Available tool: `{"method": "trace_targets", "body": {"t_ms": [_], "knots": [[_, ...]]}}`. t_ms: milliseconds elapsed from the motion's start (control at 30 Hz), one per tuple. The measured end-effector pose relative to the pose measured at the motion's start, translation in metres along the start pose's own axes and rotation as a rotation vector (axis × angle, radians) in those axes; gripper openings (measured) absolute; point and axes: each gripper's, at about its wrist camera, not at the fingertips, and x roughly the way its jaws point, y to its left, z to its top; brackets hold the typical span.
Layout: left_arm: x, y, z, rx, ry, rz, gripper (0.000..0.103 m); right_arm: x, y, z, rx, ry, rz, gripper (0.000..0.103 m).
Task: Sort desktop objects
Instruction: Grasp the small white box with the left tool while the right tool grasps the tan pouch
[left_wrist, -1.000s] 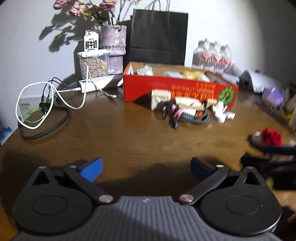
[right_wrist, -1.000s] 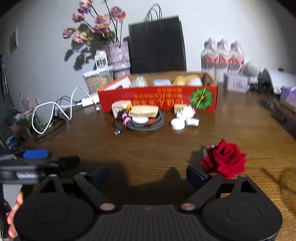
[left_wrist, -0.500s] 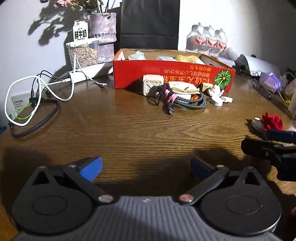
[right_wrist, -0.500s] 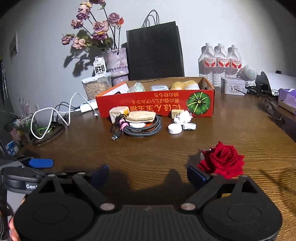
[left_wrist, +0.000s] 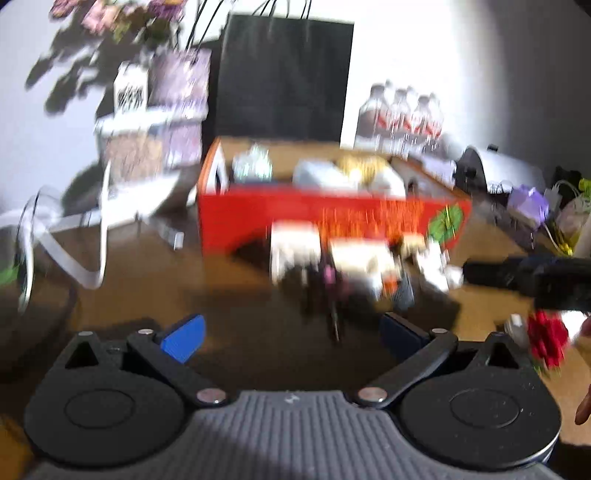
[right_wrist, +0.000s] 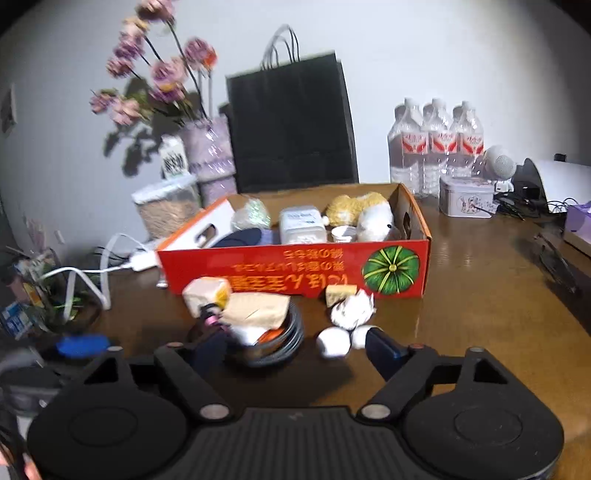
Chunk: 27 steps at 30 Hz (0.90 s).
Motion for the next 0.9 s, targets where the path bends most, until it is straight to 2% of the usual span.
{"method": "trace_targets", "body": {"t_ms": [133,200,267,333,367,400,433,500,533,567,600,700,800,900], "knots": [[0.036,0.010,0.036,0.001,0.003,-0.010,0.101,0.048,-0.004,0.021,0.047,0.083,0.043,0.063],[0.054,0.014,0.044,-0.011,0.021,-0.019,0.099,0.069,-0.005,0.028,0.078,0.128,0.056,0.056],[0.071,0.018,0.048,-0.031,0.058,-0.033,0.094,0.080,-0.003,0.029,0.082,0.140,0.060,0.054],[0.082,0.023,0.048,-0.058,0.095,-0.065,0.082,0.088,0.000,0.028,0.072,0.146,0.062,0.054],[0.087,0.026,0.047,-0.074,0.109,-0.081,0.072,0.090,0.003,0.027,0.061,0.149,0.066,0.052],[0.090,0.029,0.044,-0.090,0.125,-0.107,0.067,0.093,0.006,0.024,0.044,0.153,0.071,0.052],[0.092,0.031,0.042,-0.107,0.138,-0.131,0.056,0.095,0.008,0.023,0.030,0.155,0.075,0.052],[0.090,0.032,0.040,-0.106,0.131,-0.128,0.053,0.096,0.012,0.017,0.011,0.138,0.082,0.049],[0.087,0.031,0.039,-0.088,0.113,-0.125,0.044,0.095,0.014,0.015,-0.005,0.124,0.087,0.048],[0.084,0.030,0.038,-0.078,0.100,-0.103,0.043,0.094,0.016,0.014,-0.018,0.110,0.082,0.043],[0.082,0.029,0.038,-0.076,0.090,-0.083,0.043,0.093,0.018,0.014,-0.031,0.099,0.078,0.031],[0.075,0.031,0.034,-0.083,0.084,-0.070,0.043,0.087,0.029,0.011,-0.112,0.067,0.057,0.013],[0.060,0.031,0.029,-0.085,0.076,-0.041,0.043,0.078,0.032,0.009,-0.128,0.028,0.049,0.007],[0.034,0.032,0.026,-0.097,0.014,-0.021,0.043,0.054,0.031,0.015,-0.092,-0.037,0.048,0.006]]}}
